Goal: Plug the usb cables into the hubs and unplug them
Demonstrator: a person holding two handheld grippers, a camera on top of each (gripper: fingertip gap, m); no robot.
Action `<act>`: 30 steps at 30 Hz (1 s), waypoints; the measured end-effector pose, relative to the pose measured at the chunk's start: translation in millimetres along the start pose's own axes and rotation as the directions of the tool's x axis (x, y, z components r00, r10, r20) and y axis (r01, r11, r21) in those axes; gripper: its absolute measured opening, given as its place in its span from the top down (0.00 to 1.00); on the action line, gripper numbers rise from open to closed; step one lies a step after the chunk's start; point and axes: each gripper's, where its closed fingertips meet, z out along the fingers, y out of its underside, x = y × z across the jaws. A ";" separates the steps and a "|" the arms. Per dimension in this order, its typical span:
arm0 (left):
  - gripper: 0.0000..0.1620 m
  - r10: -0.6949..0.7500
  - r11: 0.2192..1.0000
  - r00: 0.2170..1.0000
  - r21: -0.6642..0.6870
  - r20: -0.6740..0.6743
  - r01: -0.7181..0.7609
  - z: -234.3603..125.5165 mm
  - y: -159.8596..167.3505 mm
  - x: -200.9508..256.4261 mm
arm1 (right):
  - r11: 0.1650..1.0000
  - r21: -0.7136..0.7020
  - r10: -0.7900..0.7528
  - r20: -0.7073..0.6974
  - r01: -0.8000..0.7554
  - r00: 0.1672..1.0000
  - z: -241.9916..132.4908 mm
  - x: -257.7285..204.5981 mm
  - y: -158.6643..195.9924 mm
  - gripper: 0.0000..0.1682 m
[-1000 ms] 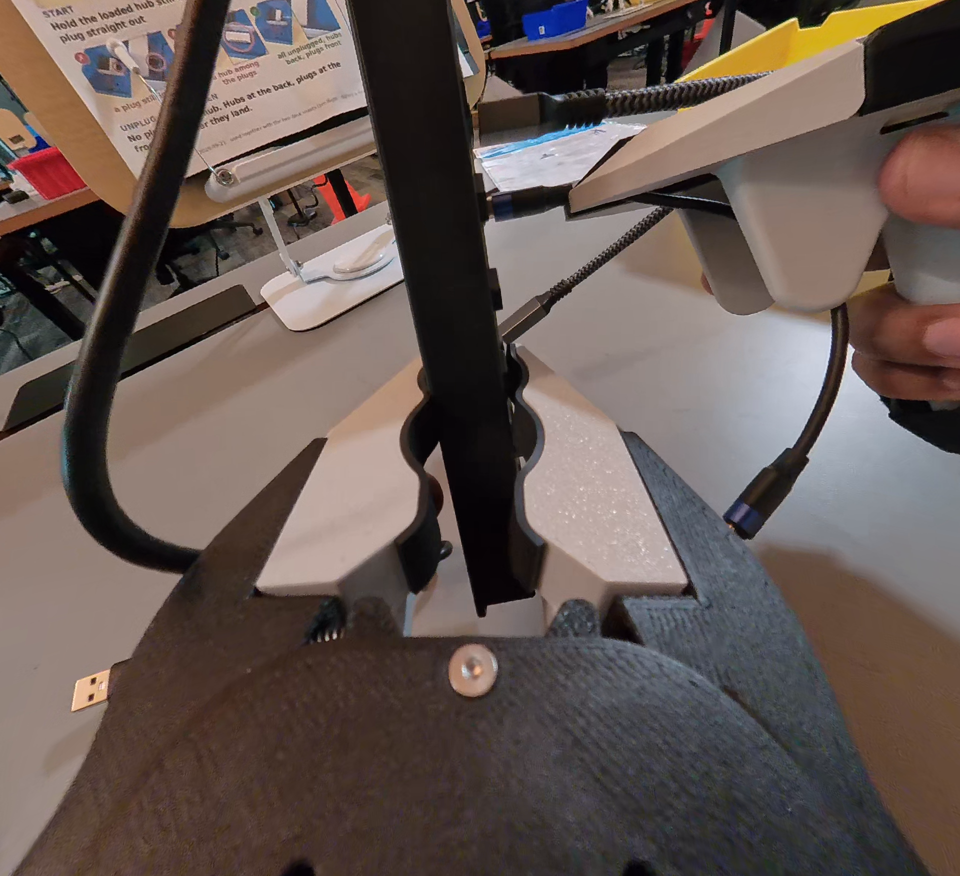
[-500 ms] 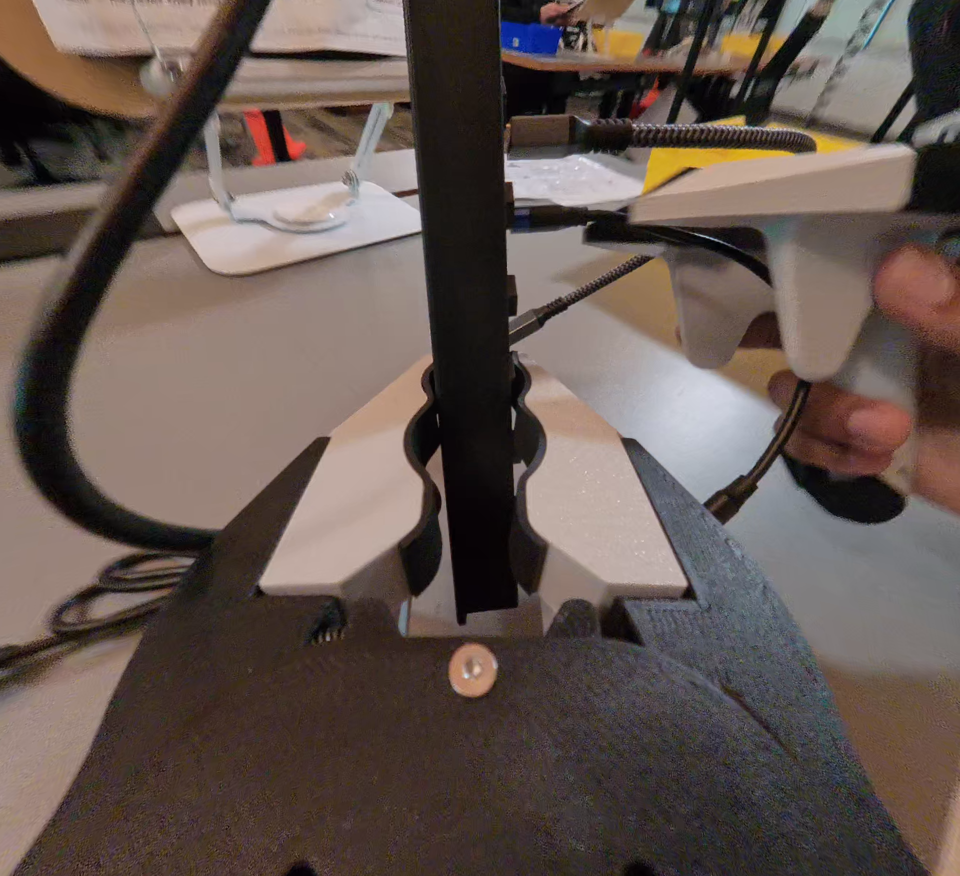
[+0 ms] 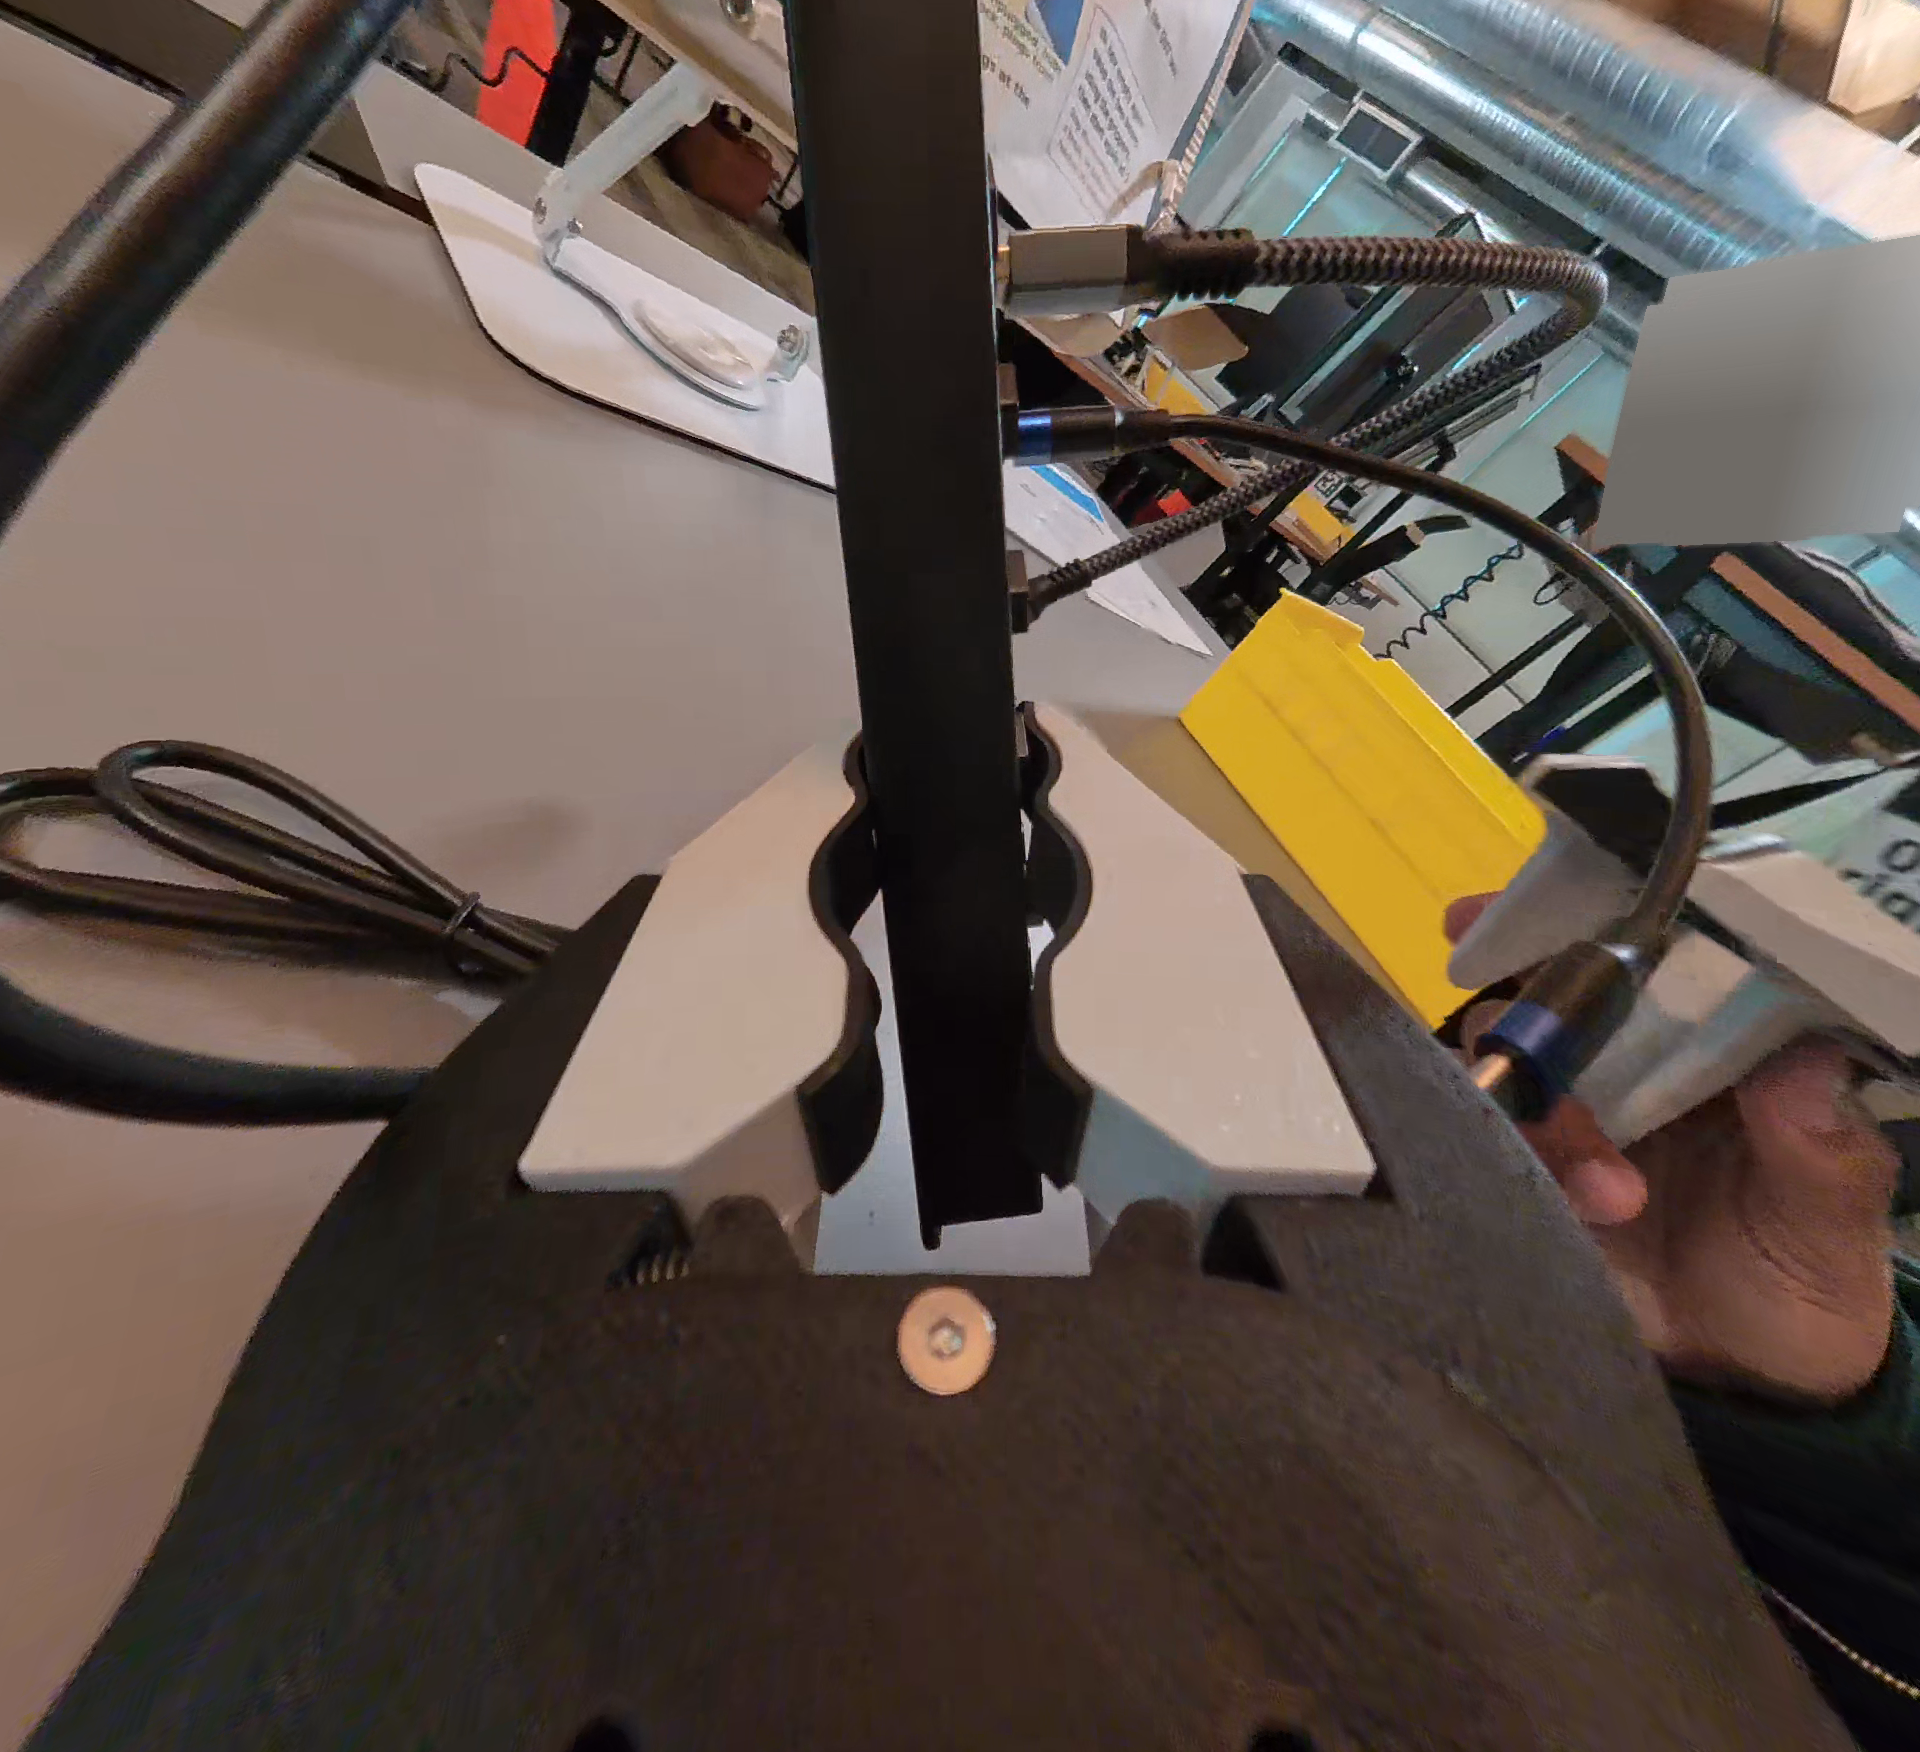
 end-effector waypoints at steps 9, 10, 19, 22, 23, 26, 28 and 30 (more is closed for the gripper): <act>0.87 0.047 0.999 0.998 -0.014 0.037 -0.047 5.5 5.8 -3.3 | 0.927 -0.035 -0.364 0.138 0.372 0.921 36.1 -70.2 -19.4 0.89; 0.87 0.037 0.999 0.999 -0.015 0.037 -0.037 6.2 6.4 -4.2 | 0.923 -0.057 -0.366 0.183 0.381 0.912 46.8 -79.2 -19.0 0.88; 0.87 -0.118 0.993 0.993 0.001 0.030 0.118 6.0 4.9 -17.5 | 0.928 -0.191 -0.162 0.567 0.319 0.808 177.7 -173.8 -31.4 0.81; 0.87 -0.157 0.988 0.987 -0.005 0.029 0.157 6.6 5.5 -21.0 | 0.835 -0.259 -0.247 0.612 0.486 0.751 228.0 -190.7 -11.9 0.81; 0.87 -0.169 0.986 0.985 -0.007 0.024 0.169 6.6 5.5 -21.5 | 0.801 -0.277 -0.264 0.633 0.531 0.728 243.0 -196.2 -4.5 0.81; 0.86 -0.193 0.981 0.981 -0.042 -0.012 0.192 7.6 8.3 -17.9 | 0.718 -0.335 -0.239 0.704 0.610 0.669 279.4 -214.2 19.1 0.79; 0.87 -0.193 0.979 0.981 -0.064 -0.010 0.192 8.9 11.4 -17.6 | 0.657 -0.373 -0.205 0.748 0.655 0.632 298.7 -224.0 37.7 0.79; 0.87 -0.192 0.978 0.981 -0.085 -0.004 0.191 10.6 14.4 -17.5 | 0.573 -0.417 -0.171 0.781 0.705 0.601 315.8 -228.2 59.6 0.80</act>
